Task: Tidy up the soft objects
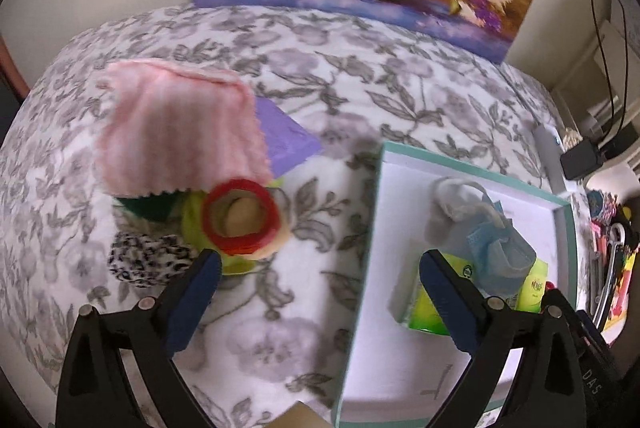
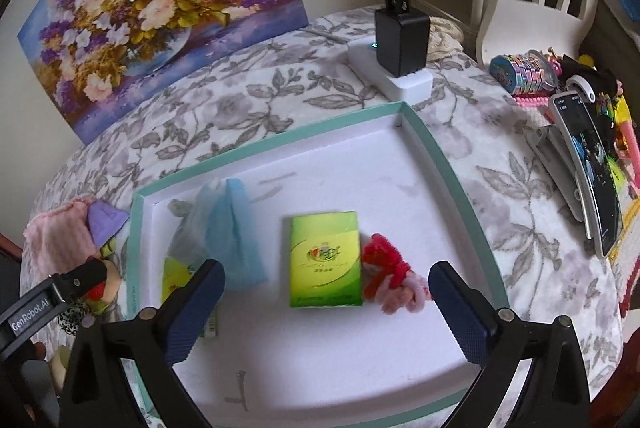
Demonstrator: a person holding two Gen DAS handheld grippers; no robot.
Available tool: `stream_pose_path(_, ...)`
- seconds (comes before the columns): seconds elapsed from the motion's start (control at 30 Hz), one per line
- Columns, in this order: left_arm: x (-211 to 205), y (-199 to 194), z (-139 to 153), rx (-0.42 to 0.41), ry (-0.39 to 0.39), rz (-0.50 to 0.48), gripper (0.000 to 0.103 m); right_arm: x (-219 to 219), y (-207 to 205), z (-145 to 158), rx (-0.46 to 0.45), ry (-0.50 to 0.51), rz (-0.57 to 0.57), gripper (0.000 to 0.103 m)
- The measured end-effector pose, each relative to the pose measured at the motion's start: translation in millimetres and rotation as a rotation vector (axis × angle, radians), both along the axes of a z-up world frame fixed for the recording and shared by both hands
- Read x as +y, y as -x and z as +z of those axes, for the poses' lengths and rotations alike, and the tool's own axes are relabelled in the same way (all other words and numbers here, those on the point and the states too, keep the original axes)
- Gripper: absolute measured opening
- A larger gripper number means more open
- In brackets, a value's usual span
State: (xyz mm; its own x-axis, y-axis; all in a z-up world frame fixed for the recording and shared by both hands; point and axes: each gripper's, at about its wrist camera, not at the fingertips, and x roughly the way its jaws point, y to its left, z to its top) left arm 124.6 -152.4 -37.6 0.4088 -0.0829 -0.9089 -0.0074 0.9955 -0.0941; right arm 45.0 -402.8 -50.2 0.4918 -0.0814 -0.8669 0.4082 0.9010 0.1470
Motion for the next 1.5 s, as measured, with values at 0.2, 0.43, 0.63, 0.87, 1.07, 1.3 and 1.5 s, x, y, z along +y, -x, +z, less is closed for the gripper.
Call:
stream_pose_path(0.2,23.8,8.4,13.4,-0.039,-0.021,0.062,0.099,19.2,1.0,5.3,-0.015,0.003,0.038,0.103)
stream_pose_path(0.43,61.6,17.3,27.8,-0.073,-0.036,0.154,0.099,44.5,-1.3,13.1,-0.027,-0.006,0.084,0.103)
stream_pose_path(0.63,97.3,25.6,34.8,-0.087,-0.038,0.241,0.099,74.7,-3.6,21.4,-0.042,-0.022,0.134,0.103)
stream_pose_path(0.87,137.2,30.4,37.1,-0.109,-0.029,0.329,0.099,118.0,-9.8,24.5,-0.055,-0.046,0.226,0.103)
stream_pose_path(1.07,150.1,27.7,33.0,-0.115,-0.019,0.334,0.100,153.7,-20.7,19.0,-0.048,-0.094,0.318,0.103)
stream_pose_path(1.3,168.3,23.0,20.3,-0.053,-0.008,0.380,0.100,191.6,-35.4,5.0,-0.028,-0.117,0.396,0.103)
stream_pose_path(1.5,180.4,17.3,-2.2,0.026,0.025,0.430,0.100,205.4,-48.8,-5.9,-0.034,-0.129,0.439,0.101)
